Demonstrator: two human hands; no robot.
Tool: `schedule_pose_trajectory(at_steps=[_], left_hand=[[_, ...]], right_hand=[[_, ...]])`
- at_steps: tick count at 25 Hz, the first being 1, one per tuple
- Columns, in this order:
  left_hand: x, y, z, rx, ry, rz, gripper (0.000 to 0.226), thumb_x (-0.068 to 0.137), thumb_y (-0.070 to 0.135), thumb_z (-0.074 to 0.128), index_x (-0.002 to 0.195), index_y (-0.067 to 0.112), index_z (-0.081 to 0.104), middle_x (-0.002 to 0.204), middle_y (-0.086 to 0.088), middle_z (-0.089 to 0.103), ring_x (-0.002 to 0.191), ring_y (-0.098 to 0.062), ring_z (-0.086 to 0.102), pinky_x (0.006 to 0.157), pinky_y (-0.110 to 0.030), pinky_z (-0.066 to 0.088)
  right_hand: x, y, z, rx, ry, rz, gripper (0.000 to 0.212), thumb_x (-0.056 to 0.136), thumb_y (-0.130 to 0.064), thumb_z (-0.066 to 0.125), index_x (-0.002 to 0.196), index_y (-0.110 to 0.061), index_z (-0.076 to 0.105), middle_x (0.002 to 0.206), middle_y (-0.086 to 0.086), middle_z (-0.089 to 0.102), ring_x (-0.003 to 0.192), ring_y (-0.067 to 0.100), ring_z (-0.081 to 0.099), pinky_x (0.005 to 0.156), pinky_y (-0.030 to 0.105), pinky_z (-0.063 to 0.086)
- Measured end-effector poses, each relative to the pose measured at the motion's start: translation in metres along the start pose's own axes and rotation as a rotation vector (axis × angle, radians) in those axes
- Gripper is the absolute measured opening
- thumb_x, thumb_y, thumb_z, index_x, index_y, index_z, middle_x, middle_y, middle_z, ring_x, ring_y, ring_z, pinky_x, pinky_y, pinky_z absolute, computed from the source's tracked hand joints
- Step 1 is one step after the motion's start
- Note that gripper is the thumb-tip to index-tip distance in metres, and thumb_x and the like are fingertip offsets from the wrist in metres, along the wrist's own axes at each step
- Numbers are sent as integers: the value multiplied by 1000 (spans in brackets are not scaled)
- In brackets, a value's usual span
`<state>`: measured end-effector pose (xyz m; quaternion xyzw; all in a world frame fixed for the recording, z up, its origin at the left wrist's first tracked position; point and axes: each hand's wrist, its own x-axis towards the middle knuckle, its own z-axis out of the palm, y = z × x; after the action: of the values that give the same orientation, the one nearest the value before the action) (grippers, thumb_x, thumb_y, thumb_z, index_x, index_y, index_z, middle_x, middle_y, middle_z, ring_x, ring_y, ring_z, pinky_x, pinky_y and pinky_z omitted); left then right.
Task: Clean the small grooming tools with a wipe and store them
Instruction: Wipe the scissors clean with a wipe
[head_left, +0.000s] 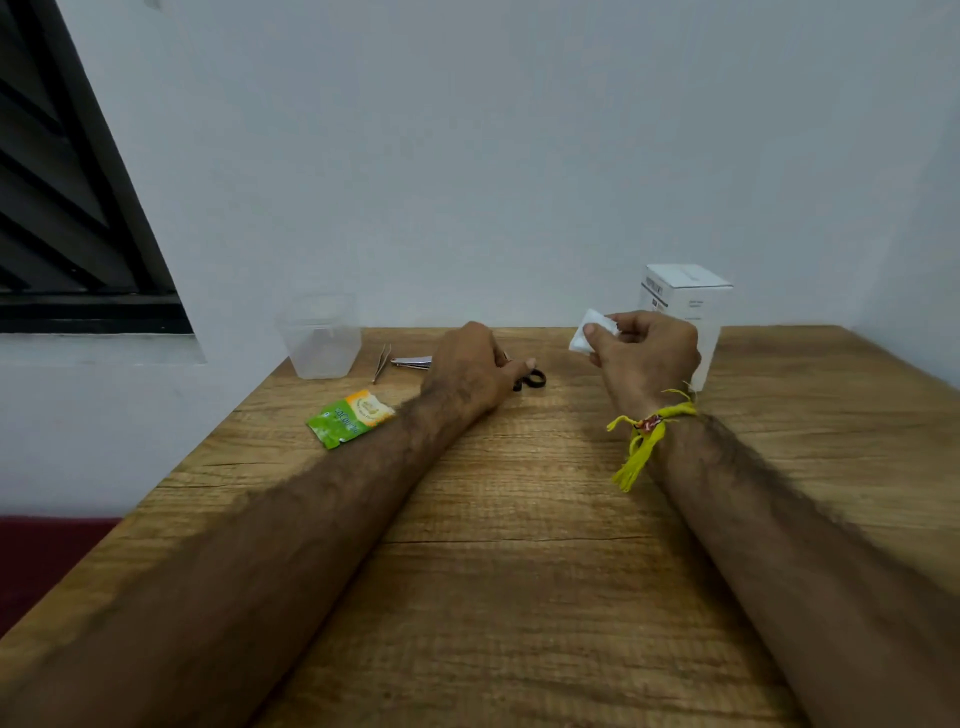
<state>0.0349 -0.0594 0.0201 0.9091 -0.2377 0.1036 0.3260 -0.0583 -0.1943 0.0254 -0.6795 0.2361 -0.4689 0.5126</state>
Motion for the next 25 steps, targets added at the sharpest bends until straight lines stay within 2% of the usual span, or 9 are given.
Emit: schedule_pose_trajectory(at_steps=[3, 6, 8, 10, 12, 14, 19, 22, 25], left_hand=[[2, 16, 4, 121, -69, -27, 48, 73, 53, 81, 84, 8, 69, 85, -6, 73, 88, -24, 68, 78, -36, 58], [2, 29, 0, 123, -138, -90, 50, 72, 42, 87, 95, 6, 61, 98, -9, 70, 96, -25, 66, 74, -31, 51], [4, 28, -2, 23, -210, -169, 51, 68, 39, 90, 93, 4, 63, 95, -8, 72, 91, -22, 67, 66, -29, 47], [4, 23, -2, -29, -238, -218, 58, 63, 39, 93, 98, 2, 66, 97, -9, 73, 93, -23, 68, 64, -30, 47], [1, 22, -1, -51, -259, -245, 63, 60, 38, 94, 105, 2, 66, 101, -9, 72, 97, -24, 68, 72, -33, 53], [-2, 21, 0, -53, -303, -260, 65, 62, 39, 93, 108, 3, 66, 105, -9, 72, 99, -25, 68, 84, -36, 57], [-10, 33, -6, 85, -343, -228, 59, 75, 42, 84, 115, 5, 63, 113, -9, 68, 107, -24, 64, 91, -37, 55], [-12, 36, -9, 1, -369, -201, 49, 74, 38, 86, 107, 5, 71, 106, -9, 73, 103, -25, 68, 91, -39, 56], [-16, 35, -15, -253, -325, -188, 16, 73, 21, 88, 72, 11, 75, 69, -2, 72, 73, -18, 69, 72, -34, 61]], right_hand=[[3, 3, -1, 37, 12, 35, 28, 70, -28, 84, 55, -32, 61, 62, -6, 66, 71, 26, 72, 72, 48, 61], [9, 9, -2, 136, -27, 115, 19, 64, -33, 83, 54, -31, 67, 66, -5, 70, 74, 23, 73, 74, 46, 61], [12, 9, -1, 194, -50, 160, 16, 66, -26, 85, 64, -26, 69, 75, 0, 73, 77, 22, 74, 74, 42, 62], [14, 7, -3, 289, -70, 219, 14, 75, -11, 84, 74, -17, 71, 79, 4, 72, 79, 22, 72, 72, 35, 61], [15, 2, -6, 380, -87, 277, 13, 79, -3, 80, 76, -9, 69, 81, 7, 70, 79, 22, 71, 70, 30, 59], [13, -2, -7, 434, -99, 320, 15, 80, -1, 79, 73, -9, 68, 81, 9, 69, 79, 23, 69, 70, 31, 59], [10, -6, -9, 424, -151, 331, 12, 85, -2, 75, 79, -7, 65, 81, 11, 69, 73, 23, 70, 55, 28, 59], [11, -10, -9, 434, -122, 311, 12, 83, 2, 75, 80, -4, 65, 86, 15, 69, 74, 25, 71, 57, 25, 58], [12, -14, -9, 396, -100, 323, 13, 81, 9, 74, 90, 3, 67, 83, 12, 67, 77, 27, 70, 65, 31, 60]])
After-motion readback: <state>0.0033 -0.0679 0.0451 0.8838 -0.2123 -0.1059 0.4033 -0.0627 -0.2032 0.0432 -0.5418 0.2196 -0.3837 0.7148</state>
